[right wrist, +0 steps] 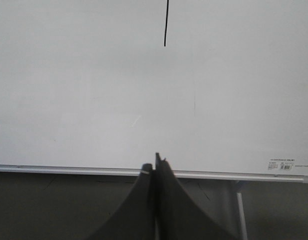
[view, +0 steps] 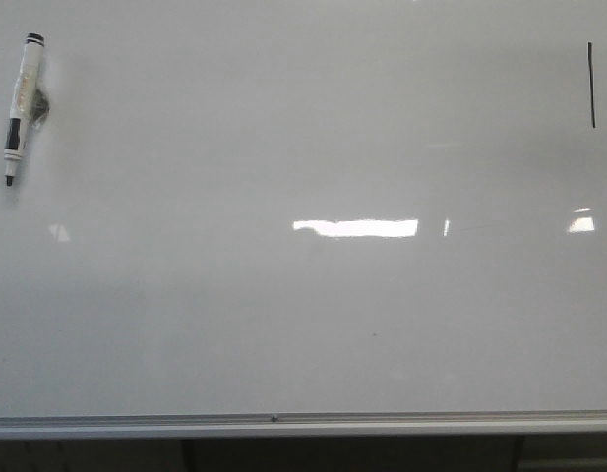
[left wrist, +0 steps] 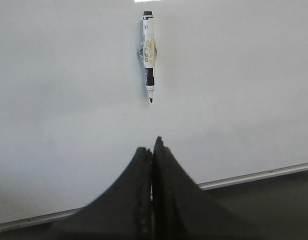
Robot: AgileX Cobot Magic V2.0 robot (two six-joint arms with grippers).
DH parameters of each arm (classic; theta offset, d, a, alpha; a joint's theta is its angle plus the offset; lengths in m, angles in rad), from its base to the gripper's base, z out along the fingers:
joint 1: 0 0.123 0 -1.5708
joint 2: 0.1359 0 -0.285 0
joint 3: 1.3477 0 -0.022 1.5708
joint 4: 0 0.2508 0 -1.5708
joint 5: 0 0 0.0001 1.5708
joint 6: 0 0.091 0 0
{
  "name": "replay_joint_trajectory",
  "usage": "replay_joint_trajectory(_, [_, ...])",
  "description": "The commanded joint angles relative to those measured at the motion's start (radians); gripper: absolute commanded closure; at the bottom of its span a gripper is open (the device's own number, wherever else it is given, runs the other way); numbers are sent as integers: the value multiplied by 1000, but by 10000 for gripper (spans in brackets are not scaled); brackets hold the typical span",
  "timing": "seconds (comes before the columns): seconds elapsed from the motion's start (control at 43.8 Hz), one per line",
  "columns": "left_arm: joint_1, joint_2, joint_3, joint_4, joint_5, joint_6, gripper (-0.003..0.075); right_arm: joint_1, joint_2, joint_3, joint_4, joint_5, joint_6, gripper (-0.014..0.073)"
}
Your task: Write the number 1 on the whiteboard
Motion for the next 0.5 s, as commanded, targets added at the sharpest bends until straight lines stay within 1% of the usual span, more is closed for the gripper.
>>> replay_joint_trajectory(0.0, [-8,3,-28,8,-84,-1,741,-5,3,-23,-8,-98,-7,662])
replay_joint_trajectory(0.479, [-8,3,-28,8,-84,-1,741,-5,3,-23,-8,-100,-7,662])
